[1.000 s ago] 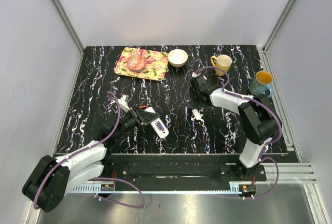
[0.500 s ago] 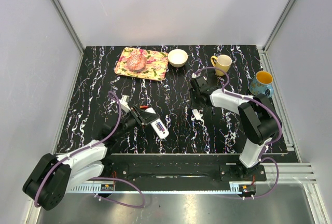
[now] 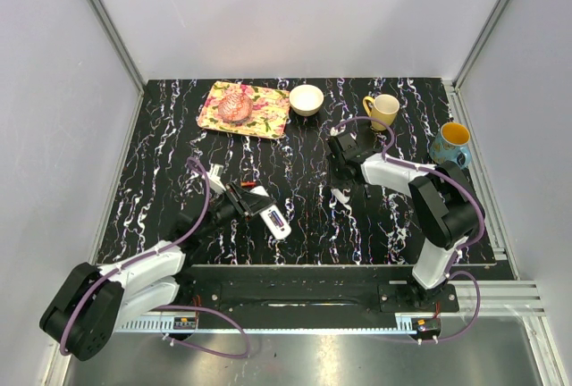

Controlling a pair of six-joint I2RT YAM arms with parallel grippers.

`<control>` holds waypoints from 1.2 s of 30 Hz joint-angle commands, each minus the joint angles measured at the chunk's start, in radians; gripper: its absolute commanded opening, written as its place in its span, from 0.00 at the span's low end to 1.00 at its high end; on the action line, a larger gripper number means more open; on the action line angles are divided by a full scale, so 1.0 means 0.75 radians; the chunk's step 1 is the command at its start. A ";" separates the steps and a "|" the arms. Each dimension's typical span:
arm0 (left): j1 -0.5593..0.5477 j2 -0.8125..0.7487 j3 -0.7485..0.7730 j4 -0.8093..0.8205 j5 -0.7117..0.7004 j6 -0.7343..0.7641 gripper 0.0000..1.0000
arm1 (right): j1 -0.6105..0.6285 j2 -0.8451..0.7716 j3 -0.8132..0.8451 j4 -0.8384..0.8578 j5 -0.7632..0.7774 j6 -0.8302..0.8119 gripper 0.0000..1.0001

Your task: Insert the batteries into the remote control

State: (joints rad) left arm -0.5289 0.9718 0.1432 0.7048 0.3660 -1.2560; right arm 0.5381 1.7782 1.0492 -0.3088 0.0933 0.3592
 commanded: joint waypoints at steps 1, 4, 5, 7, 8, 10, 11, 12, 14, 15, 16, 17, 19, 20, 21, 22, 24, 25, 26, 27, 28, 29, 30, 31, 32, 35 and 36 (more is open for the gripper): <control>0.006 0.003 0.038 0.097 0.017 0.008 0.00 | 0.019 0.012 -0.014 0.005 -0.002 -0.006 0.14; 0.006 0.003 0.036 0.101 0.017 0.008 0.00 | 0.017 0.010 -0.012 -0.001 -0.002 -0.002 0.03; 0.006 0.003 0.034 0.105 0.017 0.006 0.00 | 0.019 0.006 -0.012 -0.001 -0.004 0.002 0.00; 0.006 0.001 0.028 0.110 0.015 0.002 0.00 | 0.015 -0.005 -0.012 0.001 -0.012 0.010 0.00; 0.004 -0.003 0.024 0.112 0.015 0.000 0.00 | 0.017 -0.019 -0.010 0.001 -0.024 0.024 0.00; 0.006 -0.007 0.022 0.110 0.013 -0.002 0.00 | 0.017 -0.041 0.000 0.001 -0.063 0.041 0.00; 0.006 -0.015 0.020 0.110 0.009 -0.002 0.00 | 0.019 -0.064 0.002 0.011 -0.073 0.051 0.00; 0.006 -0.017 0.018 0.108 0.009 -0.002 0.00 | 0.017 -0.076 0.004 0.011 -0.081 0.057 0.00; 0.006 -0.026 0.020 0.099 0.005 -0.002 0.00 | 0.017 -0.098 0.020 -0.005 -0.069 0.069 0.07; 0.006 -0.028 0.020 0.101 0.005 -0.002 0.00 | 0.017 -0.109 0.022 -0.010 -0.051 0.073 0.14; 0.004 -0.030 0.020 0.095 0.007 0.000 0.00 | 0.017 -0.123 0.016 -0.012 -0.043 0.073 0.32; 0.006 -0.034 0.018 0.093 0.003 0.000 0.00 | 0.017 -0.150 0.012 -0.016 -0.034 0.079 0.38; 0.006 -0.040 0.016 0.091 0.001 0.000 0.00 | 0.017 -0.174 -0.006 -0.014 -0.024 0.086 0.42; 0.006 -0.040 0.012 0.091 -0.005 0.000 0.00 | 0.019 -0.189 -0.012 -0.014 -0.028 0.092 0.43; 0.006 -0.038 0.011 0.095 -0.003 0.000 0.00 | 0.019 -0.195 -0.016 -0.016 -0.034 0.094 0.44; 0.004 -0.034 0.009 0.101 -0.003 0.000 0.00 | 0.019 -0.195 -0.024 -0.018 -0.036 0.098 0.44; 0.006 -0.028 0.009 0.110 0.001 -0.002 0.00 | 0.027 -0.189 -0.035 -0.022 -0.036 0.106 0.45; 0.006 -0.022 0.007 0.118 0.001 -0.004 0.00 | 0.029 -0.183 -0.037 -0.018 -0.038 0.106 0.45; 0.006 -0.013 0.007 0.122 0.003 -0.005 0.00 | 0.043 -0.166 -0.037 -0.022 -0.043 0.108 0.45; 0.004 -0.009 0.007 0.124 0.005 -0.007 0.00 | 0.049 -0.156 -0.035 -0.020 -0.036 0.110 0.44; 0.006 -0.007 0.007 0.128 0.007 -0.009 0.00 | 0.056 -0.144 -0.029 -0.024 -0.032 0.108 0.44; 0.006 -0.005 0.007 0.128 0.009 -0.011 0.00 | 0.062 -0.117 -0.023 -0.028 -0.028 0.110 0.43; 0.006 -0.005 0.007 0.130 0.013 -0.011 0.00 | 0.070 -0.105 -0.016 -0.032 -0.024 0.110 0.42; 0.006 -0.009 0.007 0.128 0.013 -0.011 0.00 | 0.074 -0.093 -0.006 -0.038 -0.022 0.106 0.41; 0.006 -0.013 0.005 0.128 0.009 -0.013 0.00 | 0.076 -0.076 -0.002 -0.038 -0.024 0.108 0.39; 0.006 -0.028 -0.001 0.118 0.005 -0.011 0.00 | 0.084 -0.042 0.016 -0.053 -0.004 0.108 0.37; 0.006 -0.032 -0.003 0.112 0.005 -0.011 0.00 | 0.086 -0.035 0.020 -0.057 0.013 0.106 0.36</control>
State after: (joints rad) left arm -0.5289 0.9646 0.1432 0.7132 0.3660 -1.2572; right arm 0.5915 1.7256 1.0294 -0.3416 0.0628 0.4290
